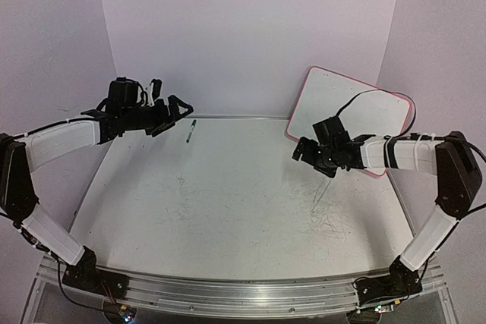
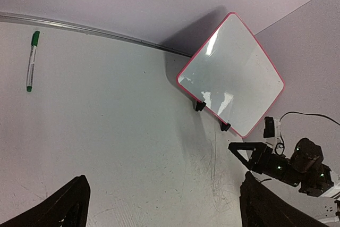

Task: Write a sentence on the whiteboard
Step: Move the whiteboard to the center of the board.

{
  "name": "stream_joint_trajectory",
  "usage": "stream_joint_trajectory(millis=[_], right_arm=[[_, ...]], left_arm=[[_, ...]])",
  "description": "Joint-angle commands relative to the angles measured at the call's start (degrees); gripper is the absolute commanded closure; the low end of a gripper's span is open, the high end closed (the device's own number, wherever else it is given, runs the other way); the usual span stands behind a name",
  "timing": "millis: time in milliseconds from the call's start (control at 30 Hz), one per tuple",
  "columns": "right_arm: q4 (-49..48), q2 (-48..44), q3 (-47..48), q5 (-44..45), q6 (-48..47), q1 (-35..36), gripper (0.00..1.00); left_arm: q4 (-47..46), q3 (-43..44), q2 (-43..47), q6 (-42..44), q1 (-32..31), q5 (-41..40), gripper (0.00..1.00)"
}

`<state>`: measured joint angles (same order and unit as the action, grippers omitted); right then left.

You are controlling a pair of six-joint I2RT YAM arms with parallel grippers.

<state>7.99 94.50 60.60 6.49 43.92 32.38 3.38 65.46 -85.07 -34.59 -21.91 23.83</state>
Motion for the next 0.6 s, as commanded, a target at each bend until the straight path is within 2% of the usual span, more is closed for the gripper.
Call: stream_joint_trajectory(millis=[0, 167, 333, 567], right_arm=[[-0.88, 4.85, 5.72, 12.03, 6.39, -1.35, 0.03], [-1.05, 13.16, 12.64, 12.97, 4.43, -4.32, 0.08], [-1.04, 20.67, 18.65, 11.98, 3.0, -7.59, 0.19], [-1.05, 27.54, 25.44, 12.41, -0.05, -8.78, 0.3]], left_arm=[[-2.41, -0.88, 0.12, -0.56, -0.88, -0.03, 0.01], [-2.46, -3.04, 1.75, -0.32, -1.17, -0.31, 0.01], [-2.4, -5.17, 3.65, -0.25, -1.15, -0.8, 0.01], [-2.41, -6.59, 5.57, 0.22, -1.14, -1.39, 0.01]])
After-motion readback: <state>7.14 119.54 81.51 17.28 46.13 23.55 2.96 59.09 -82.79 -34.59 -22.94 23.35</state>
